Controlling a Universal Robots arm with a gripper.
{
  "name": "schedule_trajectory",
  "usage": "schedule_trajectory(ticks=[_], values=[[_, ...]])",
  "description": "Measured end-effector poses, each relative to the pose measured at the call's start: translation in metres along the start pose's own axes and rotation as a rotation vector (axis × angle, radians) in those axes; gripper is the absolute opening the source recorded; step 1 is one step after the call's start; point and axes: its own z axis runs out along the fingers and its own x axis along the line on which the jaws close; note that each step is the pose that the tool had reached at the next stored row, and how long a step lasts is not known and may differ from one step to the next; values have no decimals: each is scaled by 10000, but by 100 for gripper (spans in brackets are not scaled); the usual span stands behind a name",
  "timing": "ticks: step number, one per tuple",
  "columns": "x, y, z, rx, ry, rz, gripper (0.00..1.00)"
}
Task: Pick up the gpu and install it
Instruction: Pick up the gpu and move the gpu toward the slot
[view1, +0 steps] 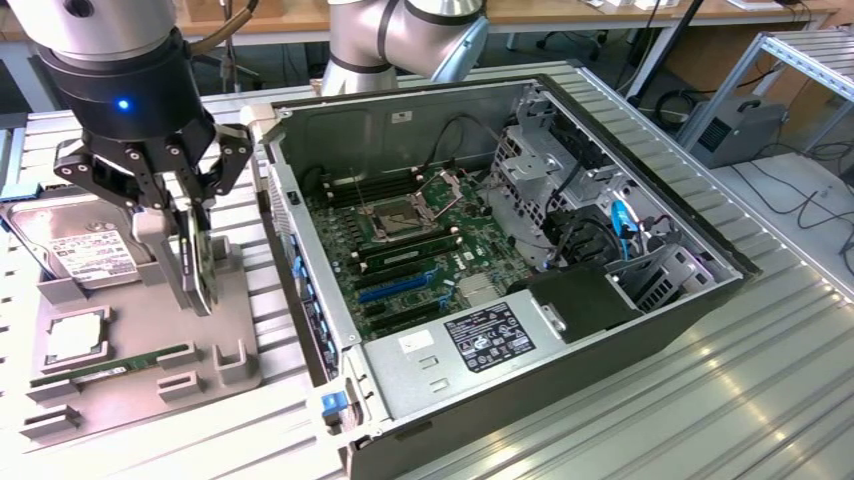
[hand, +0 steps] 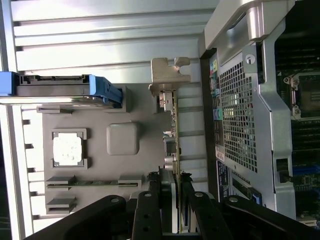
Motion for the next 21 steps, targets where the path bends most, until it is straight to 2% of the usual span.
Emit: schedule_trajectory(ticks=[21], values=[[-2, 4, -92, 0, 0, 0, 27]])
